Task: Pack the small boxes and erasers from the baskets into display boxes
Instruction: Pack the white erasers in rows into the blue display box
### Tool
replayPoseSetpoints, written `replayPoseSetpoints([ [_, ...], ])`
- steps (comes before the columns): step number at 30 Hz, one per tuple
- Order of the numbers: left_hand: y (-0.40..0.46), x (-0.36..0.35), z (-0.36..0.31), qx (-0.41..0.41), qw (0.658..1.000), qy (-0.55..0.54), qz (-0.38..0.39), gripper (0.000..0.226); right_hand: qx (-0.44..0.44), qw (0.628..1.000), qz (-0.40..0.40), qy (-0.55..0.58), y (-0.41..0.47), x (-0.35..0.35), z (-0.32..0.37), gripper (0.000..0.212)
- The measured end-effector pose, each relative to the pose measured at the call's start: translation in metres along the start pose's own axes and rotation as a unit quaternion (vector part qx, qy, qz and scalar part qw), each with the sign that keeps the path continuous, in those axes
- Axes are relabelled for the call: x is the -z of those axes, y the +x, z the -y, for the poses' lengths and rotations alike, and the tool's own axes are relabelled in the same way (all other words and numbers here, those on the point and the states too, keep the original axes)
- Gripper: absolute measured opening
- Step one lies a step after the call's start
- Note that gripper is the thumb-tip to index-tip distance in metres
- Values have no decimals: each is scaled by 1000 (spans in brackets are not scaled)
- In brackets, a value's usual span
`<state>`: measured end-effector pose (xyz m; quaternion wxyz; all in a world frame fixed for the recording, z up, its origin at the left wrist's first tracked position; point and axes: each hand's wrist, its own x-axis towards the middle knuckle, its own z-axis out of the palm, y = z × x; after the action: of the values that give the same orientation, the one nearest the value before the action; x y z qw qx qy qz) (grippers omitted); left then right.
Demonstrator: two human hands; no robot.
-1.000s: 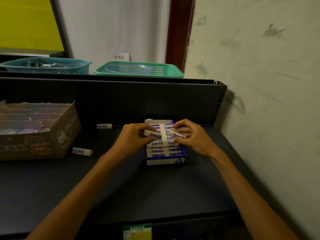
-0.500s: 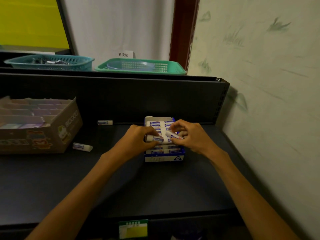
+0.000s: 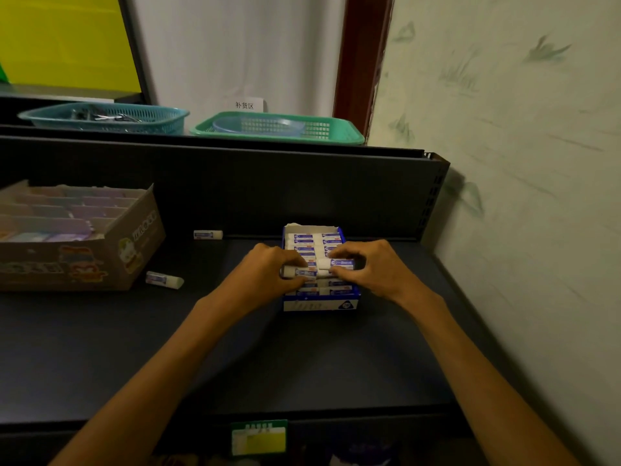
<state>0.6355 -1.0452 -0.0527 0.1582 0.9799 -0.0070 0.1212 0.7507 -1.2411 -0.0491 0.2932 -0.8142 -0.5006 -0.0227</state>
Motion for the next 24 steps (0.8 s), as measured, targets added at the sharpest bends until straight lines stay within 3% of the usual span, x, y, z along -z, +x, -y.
replayPoseSetpoints([
  [24,2,-1,-5,-40,994,98,30,36,-32,993,86,-68,-2,-4,-10,30],
])
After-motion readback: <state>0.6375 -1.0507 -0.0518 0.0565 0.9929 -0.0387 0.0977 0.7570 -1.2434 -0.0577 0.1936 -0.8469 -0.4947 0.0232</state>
